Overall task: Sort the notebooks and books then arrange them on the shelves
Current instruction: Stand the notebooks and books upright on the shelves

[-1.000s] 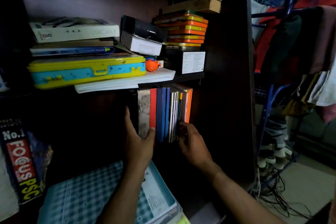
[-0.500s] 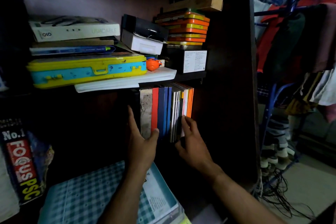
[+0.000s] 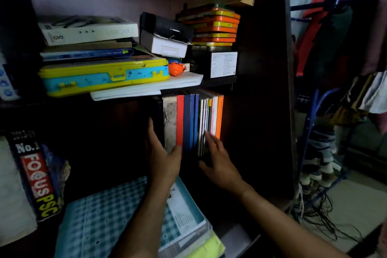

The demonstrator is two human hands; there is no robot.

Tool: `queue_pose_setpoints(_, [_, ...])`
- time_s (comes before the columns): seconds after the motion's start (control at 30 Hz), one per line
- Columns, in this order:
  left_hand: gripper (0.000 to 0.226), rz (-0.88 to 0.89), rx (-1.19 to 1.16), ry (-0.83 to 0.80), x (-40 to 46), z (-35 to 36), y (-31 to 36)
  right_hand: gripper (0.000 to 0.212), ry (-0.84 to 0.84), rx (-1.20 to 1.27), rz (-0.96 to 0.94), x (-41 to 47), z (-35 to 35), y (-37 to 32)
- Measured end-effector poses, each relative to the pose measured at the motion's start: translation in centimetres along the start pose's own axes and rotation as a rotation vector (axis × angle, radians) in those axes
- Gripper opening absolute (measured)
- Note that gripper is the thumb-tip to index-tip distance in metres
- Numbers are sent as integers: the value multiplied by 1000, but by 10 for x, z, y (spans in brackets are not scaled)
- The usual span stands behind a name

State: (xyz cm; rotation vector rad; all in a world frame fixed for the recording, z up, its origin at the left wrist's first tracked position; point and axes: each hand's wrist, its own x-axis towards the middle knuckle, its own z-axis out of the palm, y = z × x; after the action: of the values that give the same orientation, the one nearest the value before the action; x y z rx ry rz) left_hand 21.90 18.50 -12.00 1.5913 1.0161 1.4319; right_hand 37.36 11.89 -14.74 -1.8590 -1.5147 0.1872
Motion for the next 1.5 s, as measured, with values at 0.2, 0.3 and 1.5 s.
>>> queue_pose_setpoints(0.2, [51, -256, -6, 140, -13, -13, 21, 73, -292, -129, -41, -67, 7, -35])
queue_pose_setpoints(0.3, [47, -322, 222, -66, -1, -37, 25, 67, -276, -98, -27, -61, 2, -37])
queue_pose_setpoints(1.5, [56, -238, 309, 598, -204, -349, 80, 35, -405, -136, -685, -139, 47, -241])
